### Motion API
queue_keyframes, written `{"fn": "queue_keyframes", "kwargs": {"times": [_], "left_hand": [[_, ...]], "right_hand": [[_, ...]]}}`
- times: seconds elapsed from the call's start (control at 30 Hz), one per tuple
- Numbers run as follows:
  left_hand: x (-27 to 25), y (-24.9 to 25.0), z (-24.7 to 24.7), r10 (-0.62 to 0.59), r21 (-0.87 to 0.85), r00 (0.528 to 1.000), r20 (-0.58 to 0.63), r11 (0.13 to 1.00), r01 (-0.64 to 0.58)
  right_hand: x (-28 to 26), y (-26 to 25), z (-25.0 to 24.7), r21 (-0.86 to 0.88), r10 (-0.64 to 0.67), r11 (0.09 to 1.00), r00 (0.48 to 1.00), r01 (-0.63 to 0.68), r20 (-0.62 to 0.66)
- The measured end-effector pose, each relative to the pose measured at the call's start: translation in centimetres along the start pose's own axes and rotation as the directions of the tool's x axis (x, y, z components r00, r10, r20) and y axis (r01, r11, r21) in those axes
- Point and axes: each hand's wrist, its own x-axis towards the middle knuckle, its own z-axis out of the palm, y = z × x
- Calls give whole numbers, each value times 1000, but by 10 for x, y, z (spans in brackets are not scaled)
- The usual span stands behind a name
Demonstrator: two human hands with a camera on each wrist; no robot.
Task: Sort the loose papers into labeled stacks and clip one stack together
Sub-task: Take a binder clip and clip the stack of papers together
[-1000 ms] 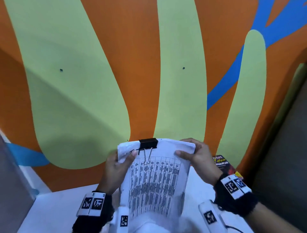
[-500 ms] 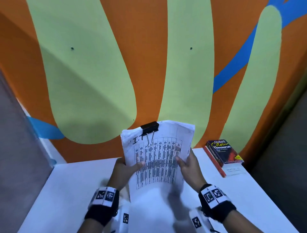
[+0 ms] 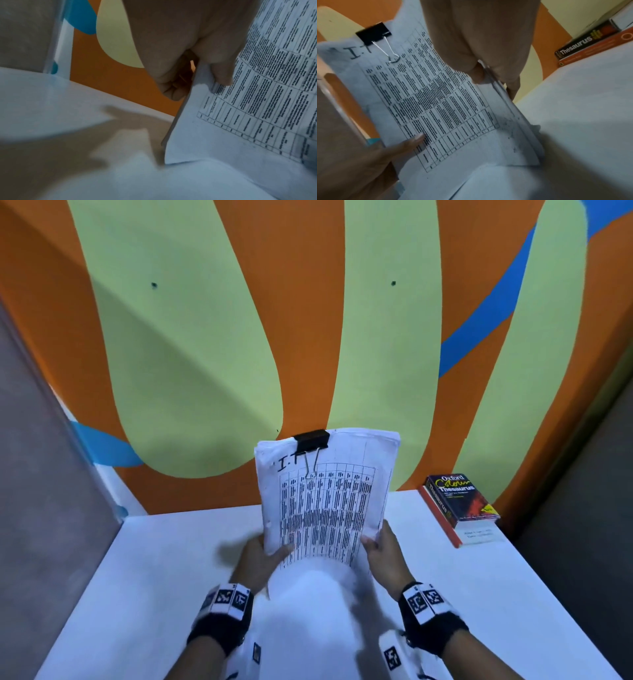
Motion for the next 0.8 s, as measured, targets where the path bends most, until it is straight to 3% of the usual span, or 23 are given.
{"fn": "queue_keyframes", "kwargs": {"times": [0.2,0.4,0.5,0.6,0.7,0.8], "left_hand": [[-20,-16,-4,39,65,999,-15,997,-38],[-22,-61,5,-117,292,993,-5,950,113],[-16,-90,10,-241,396,971,2,891,221],[-15,-92,11,-280,452,960,-25,853,260],[-27,-75,9,-260,455,965,-46,854,252],[-54,-62,3,-200,402,978,66,902,157]], "right_hand": [[-12,-6,-10,-122,-52,990,994,63,93],[-14,15,11,-228,191,963,958,-141,213],[-12,29,24,-309,283,927,938,-214,199],[-9,34,27,-308,289,923,943,-229,164],[-15,30,18,-433,217,898,934,-76,286],[-40,27,-2,-501,128,851,863,158,489]]}}
